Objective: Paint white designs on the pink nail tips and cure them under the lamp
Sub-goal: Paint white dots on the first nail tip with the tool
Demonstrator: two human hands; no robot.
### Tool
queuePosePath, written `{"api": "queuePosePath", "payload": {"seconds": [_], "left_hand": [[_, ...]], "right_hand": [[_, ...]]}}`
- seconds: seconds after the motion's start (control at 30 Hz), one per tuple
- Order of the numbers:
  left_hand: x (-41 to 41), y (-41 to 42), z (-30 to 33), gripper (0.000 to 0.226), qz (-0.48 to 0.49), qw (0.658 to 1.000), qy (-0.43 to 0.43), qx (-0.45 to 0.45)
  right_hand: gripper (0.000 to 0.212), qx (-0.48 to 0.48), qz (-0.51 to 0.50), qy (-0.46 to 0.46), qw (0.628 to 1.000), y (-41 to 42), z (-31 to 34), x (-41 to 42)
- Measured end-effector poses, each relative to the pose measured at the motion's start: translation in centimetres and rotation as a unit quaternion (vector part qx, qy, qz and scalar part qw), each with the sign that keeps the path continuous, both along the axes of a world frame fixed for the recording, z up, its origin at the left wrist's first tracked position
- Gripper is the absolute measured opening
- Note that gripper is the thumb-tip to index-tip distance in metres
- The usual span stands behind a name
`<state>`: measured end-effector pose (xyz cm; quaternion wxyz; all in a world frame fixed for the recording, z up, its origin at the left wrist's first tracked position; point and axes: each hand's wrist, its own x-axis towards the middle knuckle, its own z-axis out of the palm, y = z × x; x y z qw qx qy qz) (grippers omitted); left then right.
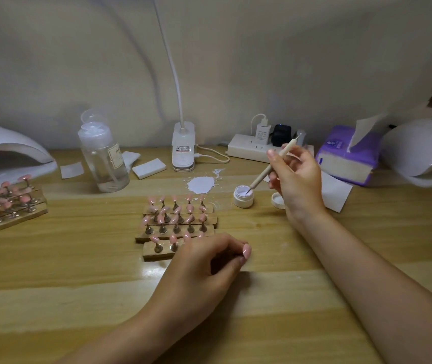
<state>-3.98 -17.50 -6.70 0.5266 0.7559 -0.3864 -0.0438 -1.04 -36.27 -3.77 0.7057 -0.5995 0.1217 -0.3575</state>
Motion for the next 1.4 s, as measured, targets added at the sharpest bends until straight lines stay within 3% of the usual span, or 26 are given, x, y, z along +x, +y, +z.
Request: {"api": "queuePosePath", "payload": {"seconds": [0.07, 0.17, 0.27, 0.37, 0.6, 0.7, 1.4], "left_hand": [[0.0, 0.0, 0.0, 0.014, -0.005, 1.0, -0.009, -0.001], [-0.1, 0.0, 0.0, 0.013, -0.009, 1.0, -0.011, -0.008], [-0.1, 0.0, 0.1, 0.005, -0.017, 1.0, 0.003, -0.023], [-0.1, 0.0, 0.2, 0.011, -0.023, 0.999, 0.024, -0.042], [0.3, -0.1, -0.1, 0.005, -0.038, 0.994, 0.073, -0.073], [0.5, -0.1, -0.3, 0.016, -0.034, 0.993, 0.081, -0.074], [0.3, -0.2, 0.3, 0.028, -0.015, 0.996, 0.065, -0.051]], "right_hand": [[0.014, -0.01, 0.002, 0.005, 1.0, -0.1, -0.3, 0.1], [0.025, 0.001, -0.007, -0.004, 1.0, -0.1, -0.7, 0.3], [0.027, -0.033, -0.02, 0.005, 0.999, -0.2, -1.0, 0.3], [0.027, -0.067, -0.004, 0.023, 0.997, -0.1, -1.3, 0.4], [0.04, -0.248, -0.084, 0.063, 0.963, 0.1, -2.4, 0.7], [0.044, -0.285, -0.09, 0.08, 0.951, 0.0, -2.8, 1.0], [0.041, -0.317, -0.07, 0.075, 0.943, -0.3, -3.2, 1.4]]}}
